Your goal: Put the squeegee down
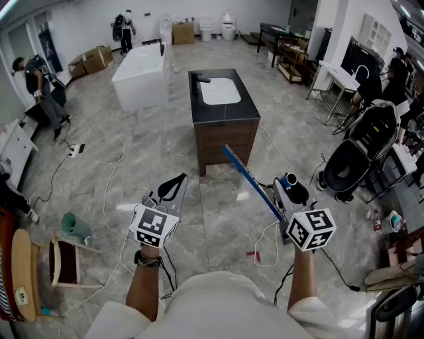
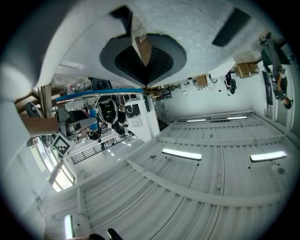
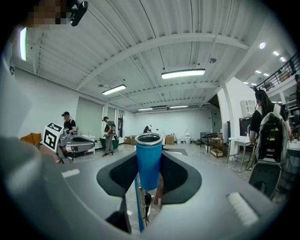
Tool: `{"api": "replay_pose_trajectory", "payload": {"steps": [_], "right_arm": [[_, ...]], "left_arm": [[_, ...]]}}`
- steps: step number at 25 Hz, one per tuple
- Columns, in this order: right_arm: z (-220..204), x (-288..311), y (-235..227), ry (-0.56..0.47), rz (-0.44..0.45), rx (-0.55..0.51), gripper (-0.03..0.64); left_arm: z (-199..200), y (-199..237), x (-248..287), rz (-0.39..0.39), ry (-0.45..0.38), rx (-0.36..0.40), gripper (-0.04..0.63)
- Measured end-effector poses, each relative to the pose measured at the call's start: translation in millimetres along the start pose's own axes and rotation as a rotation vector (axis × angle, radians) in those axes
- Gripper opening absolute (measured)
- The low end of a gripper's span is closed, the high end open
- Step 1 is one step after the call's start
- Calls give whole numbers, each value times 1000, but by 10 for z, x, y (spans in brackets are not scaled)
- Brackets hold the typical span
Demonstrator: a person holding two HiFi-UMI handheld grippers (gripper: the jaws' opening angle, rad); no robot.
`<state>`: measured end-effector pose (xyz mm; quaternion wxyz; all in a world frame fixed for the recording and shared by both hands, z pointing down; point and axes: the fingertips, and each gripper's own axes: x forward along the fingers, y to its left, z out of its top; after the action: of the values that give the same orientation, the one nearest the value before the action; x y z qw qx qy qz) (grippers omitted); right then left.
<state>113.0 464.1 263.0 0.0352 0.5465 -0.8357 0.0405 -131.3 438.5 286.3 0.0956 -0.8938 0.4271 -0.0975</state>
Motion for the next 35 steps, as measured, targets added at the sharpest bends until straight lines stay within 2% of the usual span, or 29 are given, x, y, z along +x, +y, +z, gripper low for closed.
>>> {"api": "replay_pose_trajectory", "payload": {"steps": [7,24,30,35], "right_arm": [[35,-26,-66,-53,33,48,145],[-6,-47,-492,-65,96,81,145],[-29,42,-607,-74,119,112,144],[-125,326,-781,-56,115,117,145]], "left_arm": [[4,-67,82,4,0,-3,-3],[37,-290,310,68,2,-45,-3],[-55,-274,347,117,12,-109,-3],[-181,-136,600,127,21,-132,-2]]}}
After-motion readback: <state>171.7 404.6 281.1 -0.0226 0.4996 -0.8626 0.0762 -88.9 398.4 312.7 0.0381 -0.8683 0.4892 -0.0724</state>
